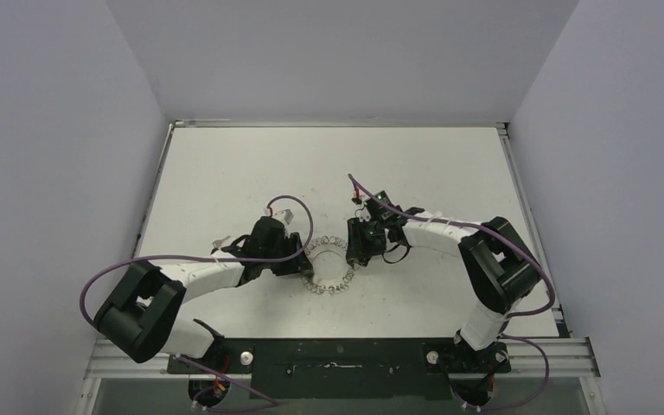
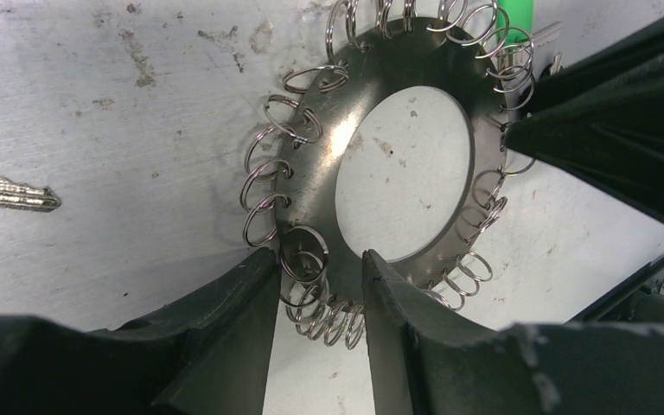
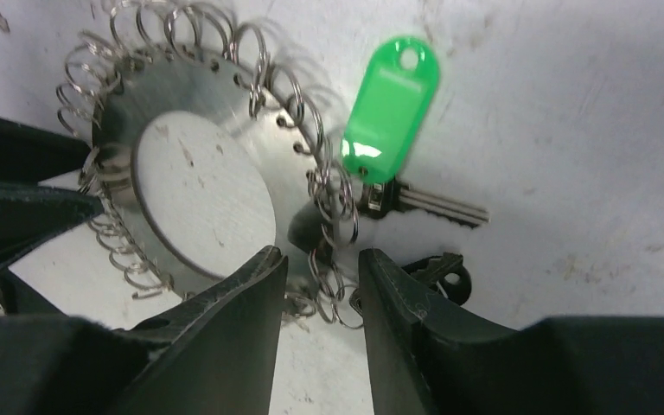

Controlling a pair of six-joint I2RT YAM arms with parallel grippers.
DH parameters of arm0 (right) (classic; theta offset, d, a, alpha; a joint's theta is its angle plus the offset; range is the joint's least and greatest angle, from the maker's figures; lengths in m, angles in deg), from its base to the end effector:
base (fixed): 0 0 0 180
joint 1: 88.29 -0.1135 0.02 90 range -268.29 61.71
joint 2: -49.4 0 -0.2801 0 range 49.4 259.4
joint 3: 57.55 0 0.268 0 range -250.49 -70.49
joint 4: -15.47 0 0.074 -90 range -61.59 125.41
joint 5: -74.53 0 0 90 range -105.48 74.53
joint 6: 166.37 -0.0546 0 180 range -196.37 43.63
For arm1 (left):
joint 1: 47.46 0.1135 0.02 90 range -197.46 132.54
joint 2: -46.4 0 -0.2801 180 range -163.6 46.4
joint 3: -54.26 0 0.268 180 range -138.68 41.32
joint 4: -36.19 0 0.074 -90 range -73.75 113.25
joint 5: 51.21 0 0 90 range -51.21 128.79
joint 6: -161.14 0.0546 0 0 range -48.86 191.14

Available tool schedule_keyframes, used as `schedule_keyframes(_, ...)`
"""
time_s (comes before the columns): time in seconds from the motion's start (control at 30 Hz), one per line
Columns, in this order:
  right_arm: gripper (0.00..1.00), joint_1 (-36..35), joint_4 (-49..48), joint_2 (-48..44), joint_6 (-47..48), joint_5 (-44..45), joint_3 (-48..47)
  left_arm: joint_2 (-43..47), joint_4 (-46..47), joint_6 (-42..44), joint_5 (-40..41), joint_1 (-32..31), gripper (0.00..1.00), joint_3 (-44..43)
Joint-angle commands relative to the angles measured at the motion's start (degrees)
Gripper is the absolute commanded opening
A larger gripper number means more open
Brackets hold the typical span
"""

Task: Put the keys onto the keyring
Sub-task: Move the keyring to the center of the board.

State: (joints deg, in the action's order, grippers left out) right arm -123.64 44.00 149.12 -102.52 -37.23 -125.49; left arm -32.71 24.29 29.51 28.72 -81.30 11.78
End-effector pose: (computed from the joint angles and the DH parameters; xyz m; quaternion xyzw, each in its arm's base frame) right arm 0.2794 0.2230 0.1401 -0.1243 0.9423 0.2854 0.1229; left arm 0.2163 -0.1565 0.1329 -0.0323 0.9316 -0.2808 0.2287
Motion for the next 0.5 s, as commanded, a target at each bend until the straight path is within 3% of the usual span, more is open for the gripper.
schedule_keyframes(0.0, 0.38, -0.4, 3.5, -4.4, -1.0, -1.3, 4.8, -1.8, -4.8, 2.4, 3.4, -0.9, 0.39, -1.4)
schedule_keyframes(0.3, 0.36, -3.2, -1.5, -12.1, -7.7, -5.4, 15.0, -3.5, -5.7, 4.3, 3.5, -1.3, 0.34, -4.6)
schedule_keyframes(0.47, 0.46, -2.5, 4.9, -15.5, -3.8, 1.6, 10.7, -2.6, -6.8, 4.1, 4.0, -1.8, 0.31, -4.4)
